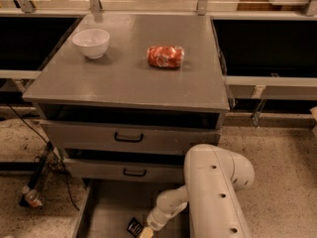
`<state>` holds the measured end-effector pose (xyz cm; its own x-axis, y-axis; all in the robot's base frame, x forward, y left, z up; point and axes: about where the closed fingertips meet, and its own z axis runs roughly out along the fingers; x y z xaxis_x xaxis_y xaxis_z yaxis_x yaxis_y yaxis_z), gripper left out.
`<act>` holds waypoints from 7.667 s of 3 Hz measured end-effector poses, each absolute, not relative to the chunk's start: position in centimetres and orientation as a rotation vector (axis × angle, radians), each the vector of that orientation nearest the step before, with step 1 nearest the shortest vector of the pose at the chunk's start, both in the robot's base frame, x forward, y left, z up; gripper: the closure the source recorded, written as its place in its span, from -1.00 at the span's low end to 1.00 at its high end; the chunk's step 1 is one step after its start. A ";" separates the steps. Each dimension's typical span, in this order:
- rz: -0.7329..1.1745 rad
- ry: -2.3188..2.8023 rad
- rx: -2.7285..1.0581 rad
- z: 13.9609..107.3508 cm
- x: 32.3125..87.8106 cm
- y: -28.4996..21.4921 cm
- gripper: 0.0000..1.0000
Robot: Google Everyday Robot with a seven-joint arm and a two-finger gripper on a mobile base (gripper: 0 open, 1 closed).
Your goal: Pick rxbar chocolate from bottom drawer and place on counter
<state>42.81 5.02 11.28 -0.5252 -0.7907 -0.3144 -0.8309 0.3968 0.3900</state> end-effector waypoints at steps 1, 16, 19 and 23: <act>0.786 2.559 -1.489 11.3 42.8 5.0 -1.00; 0.851 2.524 -1.509 10.0 40.1 5.0 1.00; 0.592 2.398 -1.491 19.7 45.4 4.6 1.00; 0.556 2.322 -1.488 23.0 46.3 4.9 0.15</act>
Offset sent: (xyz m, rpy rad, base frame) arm 0.0000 0.0000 0.0000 0.0000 0.0000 0.0000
